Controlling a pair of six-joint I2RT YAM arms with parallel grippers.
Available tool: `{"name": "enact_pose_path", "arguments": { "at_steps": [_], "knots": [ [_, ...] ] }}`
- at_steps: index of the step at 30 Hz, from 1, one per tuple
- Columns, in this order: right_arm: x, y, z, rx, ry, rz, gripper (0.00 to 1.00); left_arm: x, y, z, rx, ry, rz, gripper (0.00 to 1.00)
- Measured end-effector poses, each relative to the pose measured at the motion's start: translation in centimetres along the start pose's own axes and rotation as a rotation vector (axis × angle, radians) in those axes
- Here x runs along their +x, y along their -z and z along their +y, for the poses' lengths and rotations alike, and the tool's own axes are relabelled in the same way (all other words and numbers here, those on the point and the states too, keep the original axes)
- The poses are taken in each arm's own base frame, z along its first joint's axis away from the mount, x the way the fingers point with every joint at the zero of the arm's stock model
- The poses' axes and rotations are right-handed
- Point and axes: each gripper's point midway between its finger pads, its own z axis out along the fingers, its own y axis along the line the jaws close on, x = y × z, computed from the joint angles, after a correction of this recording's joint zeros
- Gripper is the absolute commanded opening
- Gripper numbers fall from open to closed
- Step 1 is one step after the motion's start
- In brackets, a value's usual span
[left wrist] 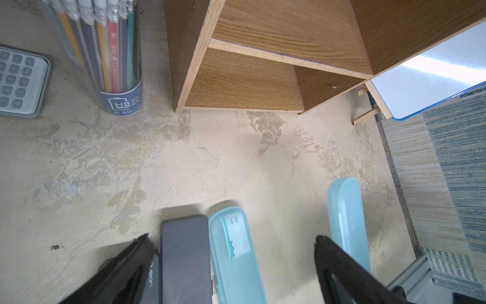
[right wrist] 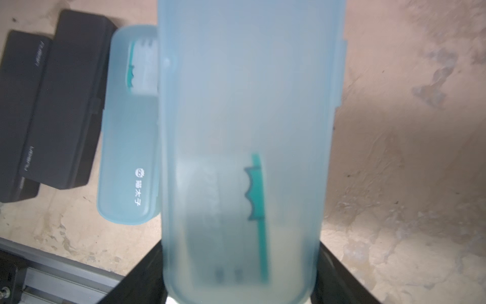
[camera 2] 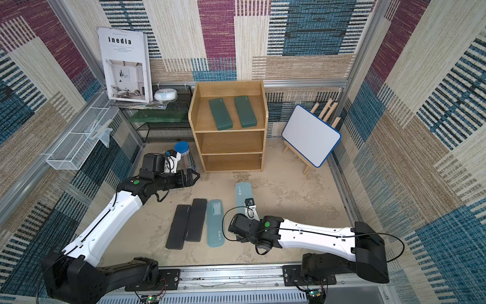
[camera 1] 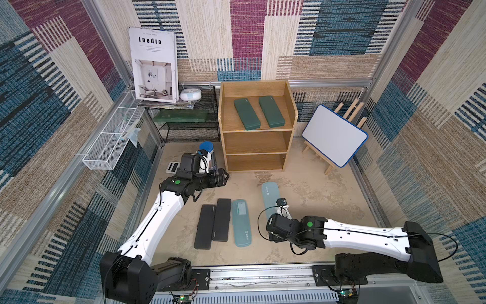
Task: Place the pencil cases on the shelf according to color
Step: Pick up the pencil case from the center of the board, then place the pencil case on the shelf.
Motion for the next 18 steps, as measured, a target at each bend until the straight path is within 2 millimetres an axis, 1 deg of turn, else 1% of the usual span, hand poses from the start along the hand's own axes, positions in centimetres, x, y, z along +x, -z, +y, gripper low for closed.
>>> {"name": "enact_pose_path", "arguments": {
  "at_steps": [2, 5, 9, 12, 14, 18],
  "knots": [
    [-2.1, 0.5, 0.0, 0.002, -0.006, -0.049, 0.75, 0.0, 0.0, 0.0, 0.0, 0.0, 0.0, 1.0],
    [-6.2, 1.1, -0.7, 0.031, -0.018, -0.129, 0.76, 0.0, 0.0, 0.0, 0.0, 0.002, 0.0, 1.0],
    [-11.8, 0.7, -2.1, 0.061, -0.034, -0.203, 0.76, 0.0, 0.0, 0.0, 0.001, 0.005, 0.0, 1.0],
    [-15.6, -0.3, -2.8, 0.079, -0.025, -0.236, 0.77, 0.0, 0.0, 0.0, 0.001, 0.007, 0.001, 1.0],
    [-18.3, -1.5, -2.8, 0.082, -0.005, -0.248, 0.77, 0.0, 0.0, -0.1, 0.004, 0.008, 0.001, 1.0],
    [-22.6, -4.0, -2.8, 0.087, 0.025, -0.253, 0.77, 0.0, 0.0, -0.1, 0.007, 0.011, 0.003, 1.0]
  ]
}}
